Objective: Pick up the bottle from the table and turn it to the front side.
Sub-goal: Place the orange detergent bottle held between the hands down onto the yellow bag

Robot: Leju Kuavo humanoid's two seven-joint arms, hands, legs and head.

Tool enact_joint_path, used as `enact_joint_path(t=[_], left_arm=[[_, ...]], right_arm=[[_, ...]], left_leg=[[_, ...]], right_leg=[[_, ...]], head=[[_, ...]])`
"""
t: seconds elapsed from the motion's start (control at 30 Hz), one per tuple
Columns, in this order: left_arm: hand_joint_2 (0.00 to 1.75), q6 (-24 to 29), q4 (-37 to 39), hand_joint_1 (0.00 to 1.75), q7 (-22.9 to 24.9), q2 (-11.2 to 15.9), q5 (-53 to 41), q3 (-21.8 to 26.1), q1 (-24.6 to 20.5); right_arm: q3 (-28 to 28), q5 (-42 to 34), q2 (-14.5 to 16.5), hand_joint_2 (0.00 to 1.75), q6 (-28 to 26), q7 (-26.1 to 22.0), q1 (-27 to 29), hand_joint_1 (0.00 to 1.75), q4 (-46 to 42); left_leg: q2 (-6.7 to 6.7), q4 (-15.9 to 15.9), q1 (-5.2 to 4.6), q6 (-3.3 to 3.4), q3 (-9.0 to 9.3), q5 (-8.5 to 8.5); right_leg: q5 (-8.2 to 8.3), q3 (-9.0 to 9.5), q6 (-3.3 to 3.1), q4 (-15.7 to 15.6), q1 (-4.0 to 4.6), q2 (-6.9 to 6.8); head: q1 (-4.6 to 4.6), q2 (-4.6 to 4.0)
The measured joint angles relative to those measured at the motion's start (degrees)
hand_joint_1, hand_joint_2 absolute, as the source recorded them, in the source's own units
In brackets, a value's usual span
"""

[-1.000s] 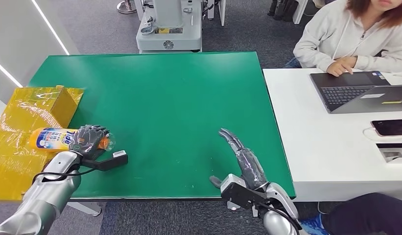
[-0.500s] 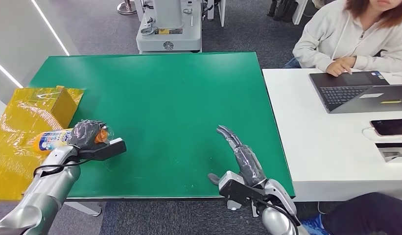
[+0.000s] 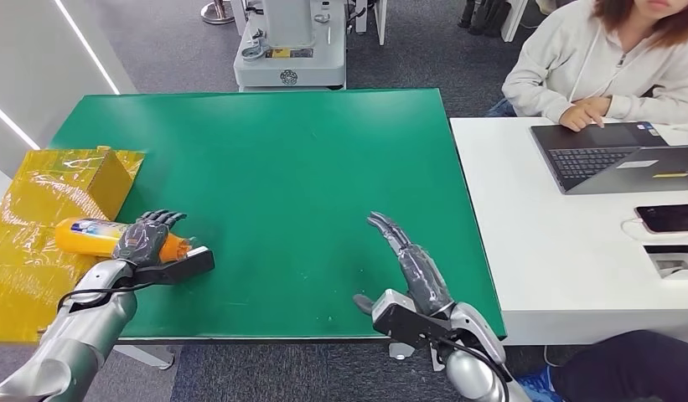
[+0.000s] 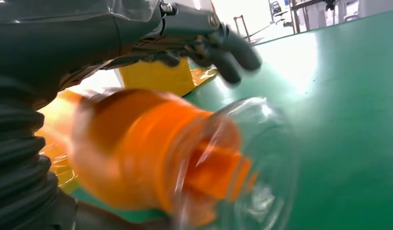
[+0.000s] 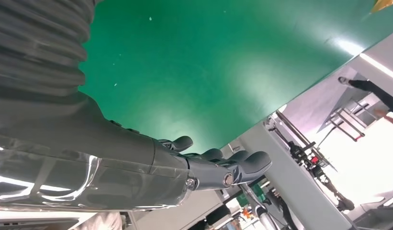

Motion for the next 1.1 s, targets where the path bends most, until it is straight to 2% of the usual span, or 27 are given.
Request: enact_joint_path(t=[0.4, 0.5, 0.67, 0.77, 0.87, 0.97, 1.1], left_arm=[[1.75, -0.16, 0.19, 0.00, -0.81, -0.05, 1.49, 0.02, 0.05], [1.75, -0.73, 0.19, 0.00, -3.65, -0.53, 4.98, 0.62, 0.32], [1.75, -3.92, -1.09, 0.00, -11.90, -2.59, 16.01, 4.36, 1.03], [1.75, -7.34, -4.35, 0.00, -15.01, -4.14, 22.47, 6.53, 1.21], [1.75, -10.70, -9.45, 0.00, -16.15, -5.38, 28.98, 7.38, 1.25], [1.75, -13.23, -15.49, 0.00, -16.50, -5.88, 35.30, 7.40, 1.30], [1.75, -13.88, -22.56, 0.00, -16.08, -5.88, 37.75, 7.39, 1.64]], right_arm=[[0.11, 0.01, 0.12, 1.75, 0.35, 0.51, -0.35, 0.00, 0.00], [0.08, 0.13, 0.13, 1.75, 0.51, 0.58, -0.25, 0.00, 0.00], [0.00, 0.61, 0.13, 1.75, 0.70, 0.51, 0.30, 0.00, -0.03], [0.01, 0.58, 0.14, 1.75, 0.97, 0.47, 0.02, 0.00, 0.09], [0.01, 0.25, 0.21, 1.75, 1.25, 0.46, -0.73, 0.00, 0.45], [0.01, -0.09, 0.37, 1.75, 1.34, 0.45, -1.24, 0.00, 0.86], [0.01, -0.42, 0.43, 1.75, 1.31, 0.25, -1.40, 0.00, 1.27]], left_leg=[[0.00, 0.00, 0.00, 0.01, 0.01, 0.01], [0.00, 0.01, 0.00, 0.01, 0.01, 0.01], [0.00, 0.02, -0.01, 0.01, 0.00, 0.01], [-0.01, 0.03, -0.01, 0.02, -0.01, 0.01], [-0.01, 0.04, -0.01, 0.02, -0.01, 0.02], [0.00, 0.04, 0.00, 0.02, 0.00, 0.02], [-0.02, 0.04, 0.00, 0.01, 0.00, 0.02]], right_leg=[[0.00, 0.00, 0.00, 0.00, 0.00, 0.00], [0.00, 0.00, 0.00, 0.00, 0.00, 0.00], [0.00, 0.00, 0.00, -0.03, 0.00, -0.01], [0.02, 0.00, 0.01, -0.03, -0.01, -0.01], [0.04, 0.01, 0.02, -0.02, 0.00, -0.02], [0.05, 0.01, 0.01, -0.01, 0.00, -0.02], [0.04, 0.00, 0.01, 0.00, 0.00, -0.02]], head=[[-0.01, 0.01], [-0.01, 0.00], [0.00, 0.01], [0.01, 0.00], [-0.01, 0.00], [-0.01, 0.00], [0.00, 0.00]])
